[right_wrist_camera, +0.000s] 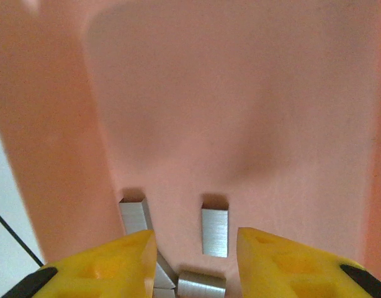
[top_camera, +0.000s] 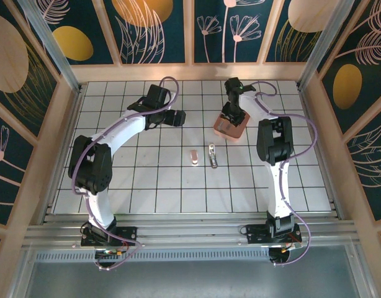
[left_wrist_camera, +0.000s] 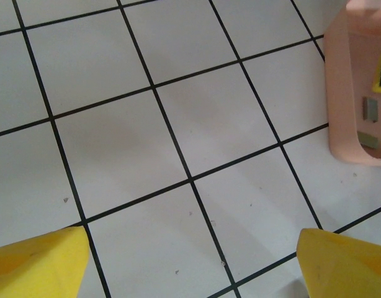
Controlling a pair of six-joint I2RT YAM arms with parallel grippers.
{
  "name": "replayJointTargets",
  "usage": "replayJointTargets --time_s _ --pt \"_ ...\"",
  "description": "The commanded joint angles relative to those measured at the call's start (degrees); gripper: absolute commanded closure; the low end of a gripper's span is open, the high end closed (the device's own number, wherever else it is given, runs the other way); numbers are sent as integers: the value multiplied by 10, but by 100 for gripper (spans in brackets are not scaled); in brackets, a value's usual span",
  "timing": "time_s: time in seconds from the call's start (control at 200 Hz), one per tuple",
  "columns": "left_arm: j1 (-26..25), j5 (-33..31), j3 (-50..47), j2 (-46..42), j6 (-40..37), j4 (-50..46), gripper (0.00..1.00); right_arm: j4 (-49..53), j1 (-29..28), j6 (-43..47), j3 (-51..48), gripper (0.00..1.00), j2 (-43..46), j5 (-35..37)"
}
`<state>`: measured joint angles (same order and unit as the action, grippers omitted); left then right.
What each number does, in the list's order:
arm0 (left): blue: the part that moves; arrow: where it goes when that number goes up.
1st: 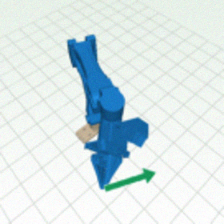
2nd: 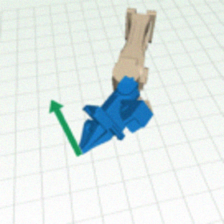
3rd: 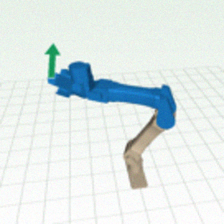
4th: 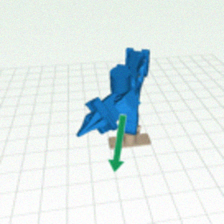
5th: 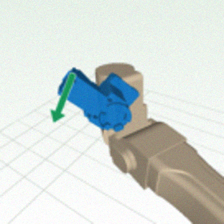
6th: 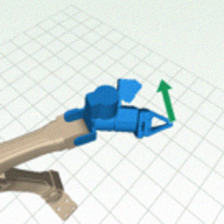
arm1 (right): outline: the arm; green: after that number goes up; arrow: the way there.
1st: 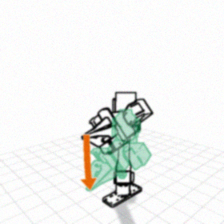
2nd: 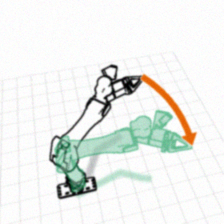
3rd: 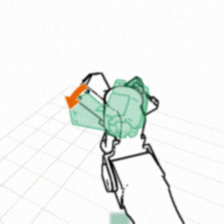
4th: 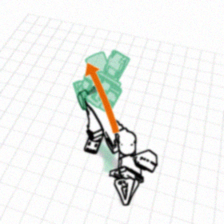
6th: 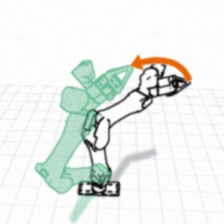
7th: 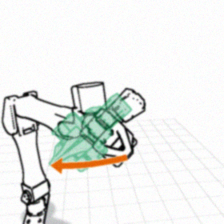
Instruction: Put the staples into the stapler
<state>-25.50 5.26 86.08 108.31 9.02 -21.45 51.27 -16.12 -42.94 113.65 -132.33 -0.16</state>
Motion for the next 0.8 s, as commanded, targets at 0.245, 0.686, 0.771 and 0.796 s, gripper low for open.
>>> replayJointTargets --time_s 0.245,0.686,0.771,0.796 --pt "7 11 29 30 -7 -16 14 -1 8 4 16 64 -21 -33" --pt "15 36 24 35 0 -15 15 17 9 14 37 70 -49 -49" --pt "15 37 23 34 1 -15 15 22 11 16 38 72 -54 -46" --pt "15 37 23 33 1 -15 15 24 12 18 38 72 -55 -46"
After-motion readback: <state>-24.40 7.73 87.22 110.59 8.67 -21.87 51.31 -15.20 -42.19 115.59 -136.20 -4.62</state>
